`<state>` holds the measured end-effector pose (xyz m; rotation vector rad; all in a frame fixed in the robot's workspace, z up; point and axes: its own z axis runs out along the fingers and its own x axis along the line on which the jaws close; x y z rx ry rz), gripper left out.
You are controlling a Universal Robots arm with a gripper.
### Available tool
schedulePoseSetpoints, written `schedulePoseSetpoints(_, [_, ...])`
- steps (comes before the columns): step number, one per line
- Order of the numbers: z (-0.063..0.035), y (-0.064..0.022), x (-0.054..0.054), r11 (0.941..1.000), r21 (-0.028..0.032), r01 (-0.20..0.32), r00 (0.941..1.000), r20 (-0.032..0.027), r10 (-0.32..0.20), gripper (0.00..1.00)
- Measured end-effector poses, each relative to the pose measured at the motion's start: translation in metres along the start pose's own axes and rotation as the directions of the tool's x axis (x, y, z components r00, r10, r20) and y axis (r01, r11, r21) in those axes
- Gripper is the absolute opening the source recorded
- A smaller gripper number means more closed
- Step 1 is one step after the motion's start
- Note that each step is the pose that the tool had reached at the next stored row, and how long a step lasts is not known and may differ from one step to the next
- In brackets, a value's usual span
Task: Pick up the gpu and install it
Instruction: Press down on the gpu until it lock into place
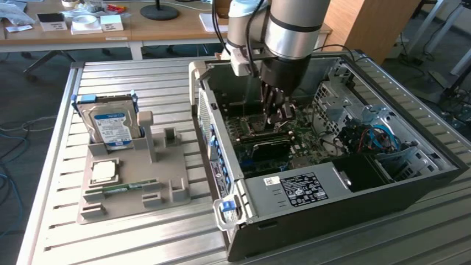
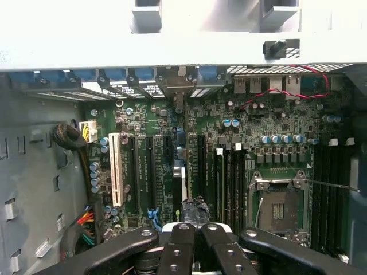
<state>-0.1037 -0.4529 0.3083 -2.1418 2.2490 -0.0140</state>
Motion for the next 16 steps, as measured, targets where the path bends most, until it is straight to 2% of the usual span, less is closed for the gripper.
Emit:
schedulePoseSetpoints(2, [-0.0001,0.0,0.0,1.0,-0.0002,0.0,1.0,-0.0003,0.0,0.11])
schedulePoseSetpoints(3, [-0.0002,-0.0001,0.0,1.0,-0.0024,0.0,1.0,-0.0005,0.0,0.11])
schedulePoseSetpoints(6, [-0.0011,-0.0015,-0.0001,0.9998,-0.018,-0.002,1.0,-0.0015,0.002,0.11])
schedulePoseSetpoints(9, [-0.0019,-0.0038,-0.0002,0.9992,-0.0409,-0.003,1.0,-0.0027,0.003,0.11])
schedulePoseSetpoints(10, [-0.0019,-0.0041,-0.0002,0.999,-0.0438,-0.003,1.0,-0.0028,0.003,0.11])
schedulePoseSetpoints(16, [-0.0019,-0.0042,-0.0002,0.999,-0.0442,-0.003,1.0,-0.0029,0.003,0.11])
